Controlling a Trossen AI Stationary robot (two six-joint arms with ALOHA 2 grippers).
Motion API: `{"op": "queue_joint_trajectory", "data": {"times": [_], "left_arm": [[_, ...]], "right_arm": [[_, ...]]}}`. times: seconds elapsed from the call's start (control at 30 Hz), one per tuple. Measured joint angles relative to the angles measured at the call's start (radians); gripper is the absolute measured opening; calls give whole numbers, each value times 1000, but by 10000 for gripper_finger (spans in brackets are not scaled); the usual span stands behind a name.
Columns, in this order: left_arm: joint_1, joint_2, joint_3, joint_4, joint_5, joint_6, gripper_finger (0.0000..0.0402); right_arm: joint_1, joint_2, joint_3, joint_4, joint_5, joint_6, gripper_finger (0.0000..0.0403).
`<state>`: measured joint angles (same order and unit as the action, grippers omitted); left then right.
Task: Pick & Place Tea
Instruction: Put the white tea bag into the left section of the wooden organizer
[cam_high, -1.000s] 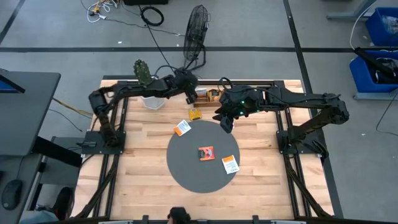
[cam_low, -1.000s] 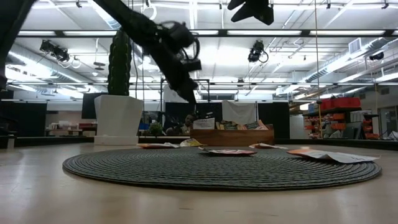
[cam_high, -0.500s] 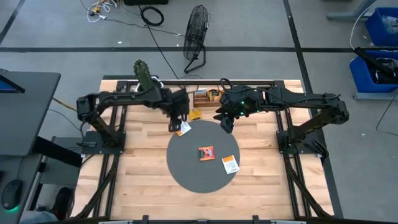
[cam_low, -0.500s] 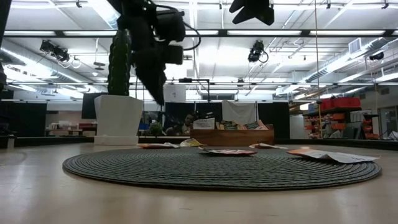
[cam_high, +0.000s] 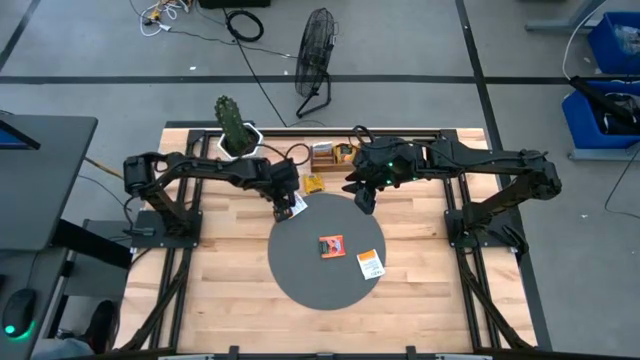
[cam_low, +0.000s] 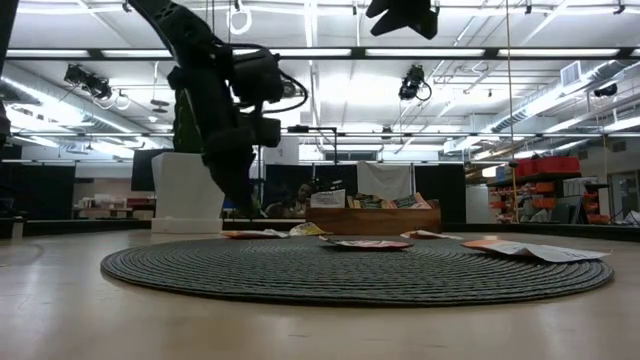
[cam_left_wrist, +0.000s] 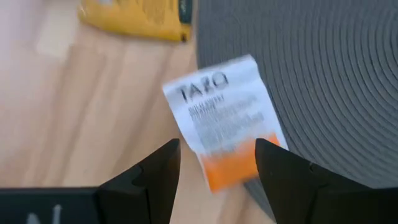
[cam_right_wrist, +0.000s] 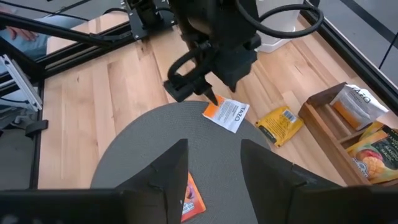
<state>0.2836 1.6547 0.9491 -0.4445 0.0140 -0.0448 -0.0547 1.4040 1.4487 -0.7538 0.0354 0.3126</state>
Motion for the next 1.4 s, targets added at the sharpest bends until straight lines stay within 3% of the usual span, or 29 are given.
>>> {"op": "queue_joint_trajectory", "data": {"times": [0.27,0.43,0.67,1.03,1.4], "left_arm": [[-3,0,5,143,-36,338,210],[30,23,6,114,49,550,210],[34,97,83,42,62,737,210],[41,247,255,-118,54,918,210],[41,318,326,-242,64,955,189]], "right_arm": [[0,0,0,2,-2,0,155],[0,0,0,9,-20,0,155],[0,0,0,18,-28,1,155],[0,0,0,23,-53,3,155],[0,0,0,25,-53,3,155]]}}
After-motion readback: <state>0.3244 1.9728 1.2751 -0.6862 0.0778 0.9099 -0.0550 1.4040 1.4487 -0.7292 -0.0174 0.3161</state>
